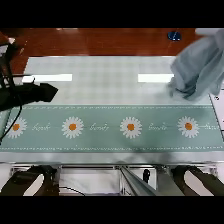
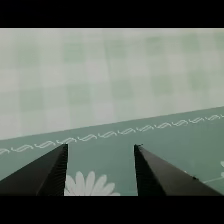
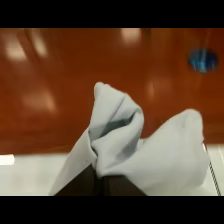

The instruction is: Fold the shirts.

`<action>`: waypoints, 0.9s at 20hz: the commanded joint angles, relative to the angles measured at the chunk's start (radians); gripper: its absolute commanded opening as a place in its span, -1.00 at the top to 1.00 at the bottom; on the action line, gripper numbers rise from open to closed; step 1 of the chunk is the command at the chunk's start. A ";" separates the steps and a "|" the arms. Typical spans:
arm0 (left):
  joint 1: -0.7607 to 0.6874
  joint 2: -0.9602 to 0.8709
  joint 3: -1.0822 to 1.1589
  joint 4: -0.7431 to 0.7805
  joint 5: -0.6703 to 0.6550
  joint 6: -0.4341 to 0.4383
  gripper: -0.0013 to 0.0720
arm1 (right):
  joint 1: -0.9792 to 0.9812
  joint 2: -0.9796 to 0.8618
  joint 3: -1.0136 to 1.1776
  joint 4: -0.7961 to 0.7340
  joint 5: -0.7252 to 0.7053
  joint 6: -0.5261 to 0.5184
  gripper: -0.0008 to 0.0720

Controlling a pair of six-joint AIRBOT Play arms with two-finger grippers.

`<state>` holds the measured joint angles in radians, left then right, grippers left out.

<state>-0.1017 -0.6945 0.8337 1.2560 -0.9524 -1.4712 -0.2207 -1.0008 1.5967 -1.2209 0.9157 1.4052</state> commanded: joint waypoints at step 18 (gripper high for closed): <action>0.207 0.150 -0.181 -0.075 0.036 -0.042 -0.42 | 0.881 -0.280 0.003 0.056 0.169 0.102 0.91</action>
<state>0.0860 -0.5453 0.6518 1.2076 -0.9134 -1.5135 0.5507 -1.1767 1.7119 -1.1767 1.1549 1.4601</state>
